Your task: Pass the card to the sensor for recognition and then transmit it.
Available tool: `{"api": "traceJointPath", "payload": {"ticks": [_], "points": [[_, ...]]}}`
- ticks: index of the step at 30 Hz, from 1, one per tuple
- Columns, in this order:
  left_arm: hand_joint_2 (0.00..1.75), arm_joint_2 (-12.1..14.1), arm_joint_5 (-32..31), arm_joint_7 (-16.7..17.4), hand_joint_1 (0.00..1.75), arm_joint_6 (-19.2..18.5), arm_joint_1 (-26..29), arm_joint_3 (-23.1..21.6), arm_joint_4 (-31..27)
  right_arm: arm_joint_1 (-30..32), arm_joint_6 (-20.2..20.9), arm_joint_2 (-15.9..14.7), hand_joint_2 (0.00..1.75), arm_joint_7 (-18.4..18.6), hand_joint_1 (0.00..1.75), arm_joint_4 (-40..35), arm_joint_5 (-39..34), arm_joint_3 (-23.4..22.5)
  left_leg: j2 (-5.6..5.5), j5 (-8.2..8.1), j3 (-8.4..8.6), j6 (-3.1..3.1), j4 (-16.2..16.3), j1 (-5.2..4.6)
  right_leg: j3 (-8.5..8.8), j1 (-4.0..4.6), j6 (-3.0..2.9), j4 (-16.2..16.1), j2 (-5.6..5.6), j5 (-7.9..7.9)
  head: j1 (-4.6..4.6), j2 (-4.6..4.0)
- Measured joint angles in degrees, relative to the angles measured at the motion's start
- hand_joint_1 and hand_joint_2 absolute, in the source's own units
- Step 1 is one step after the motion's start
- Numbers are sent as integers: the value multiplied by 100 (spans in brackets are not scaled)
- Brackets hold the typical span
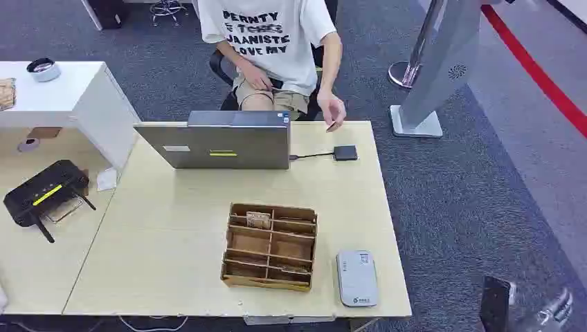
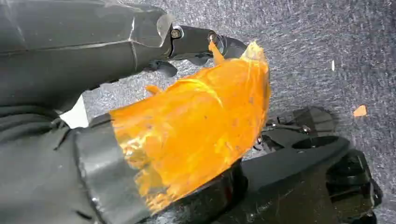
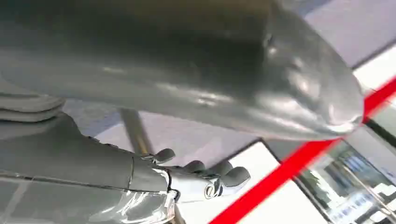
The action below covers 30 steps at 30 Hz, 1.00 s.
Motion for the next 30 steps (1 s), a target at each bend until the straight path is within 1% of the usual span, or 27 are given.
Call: {"api": "traceJointPath", "payload": {"ticks": [1, 2, 4, 7, 9, 11, 13, 17, 21, 24, 28, 29, 30], "points": [[0, -9, -11, 11, 0, -2, 2, 13, 0, 127, 11, 93, 0, -122, 0, -376, -131, 173, -3, 0, -2, 0, 0, -2, 0, -2, 0, 3, -4, 0, -2, 0], [0, -9, -22, 28, 0, -2, 7, 20, 0, 306, 6, 173, 0, -100, 0, -832, -128, 422, -6, 0, -3, 0, 0, -1, 0, -2, -1, 4, -5, -1, -4, 0], [0, -18, -44, 48, 0, -2, 10, 28, 0, 514, -9, 278, 0, 143, 0, -1557, -39, 1017, 15, 0, 3, -1, 0, 0, -5, 8, -2, 4, 11, 0, -2, 0], [0, -48, -44, 50, 0, 4, 0, 44, 0, 700, -15, 363, 0, 276, 0, -2210, -25, 1522, 6, 1, 3, -3, 0, 4, -5, 6, -2, 4, 1, -1, 0, 0], [0, -50, -52, 50, 0, 4, 10, 55, 0, 767, -18, 380, 0, 149, 0, -2445, -142, 1689, 7, 3, 2, -5, 0, 6, -5, 6, -2, 4, 4, -1, -2, 0], [0, -52, -63, 52, 0, 4, 4, 63, 0, 876, -15, 417, 0, -95, 0, -2704, -255, 1839, 6, 3, 0, -5, 0, 5, -3, 4, -2, 4, 4, -1, 0, 0], [0, -55, -87, 55, 0, 4, 5, 66, 0, 988, -15, 463, 0, -203, 0, -3031, -231, 2039, 8, 2, 0, -5, 0, 5, -4, 4, -2, 4, 5, -1, -2, 0], [0, -55, -103, 57, 0, -4, 6, 68, 0, 1142, -15, 514, 0, -242, 0, -3593, -113, 2395, 7, 2, 1, -5, 0, 5, -4, 4, -2, 4, 3, -1, -2, 0], [0, -55, -103, 63, 0, -2, 6, 70, 0, 1258, -15, 538, 0, -314, 0, -3960, -118, 2616, 7, 2, 1, -5, 0, 5, -4, 4, -2, 4, 4, -1, -2, 0], [0, -55, -101, 81, 0, 2, 6, 78, 0, 1364, -15, 553, 0, -393, 0, -4162, -222, 2810, 7, 2, 1, -5, 0, 5, -4, 4, -2, 4, 4, -1, -2, 0], [0, -55, -100, 98, 0, 7, 7, 120, 0, 1513, -15, 553, 0, -378, 0, -4446, -425, 3146, 7, 2, 1, -5, 0, 5, -4, 4, -2, 4, 5, -1, -2, 0], [0, -55, -101, 98, 0, 7, 7, 125, 0, 1546, -15, 553, 175, -373, 0, -4516, -441, 3238, 7, 2, 1, -5, 0, 5, -4, 4, -2, 4, 5, -1, -2, 0], [0, -55, -100, 98, 0, 7, 7, 135, 0, 1574, -15, 553, 175, -373, 0, -4580, -458, 3334, 7, 2, 1, -5, 0, 6, -4, 4, -2, 4, 5, -1, -2, 0]]}}
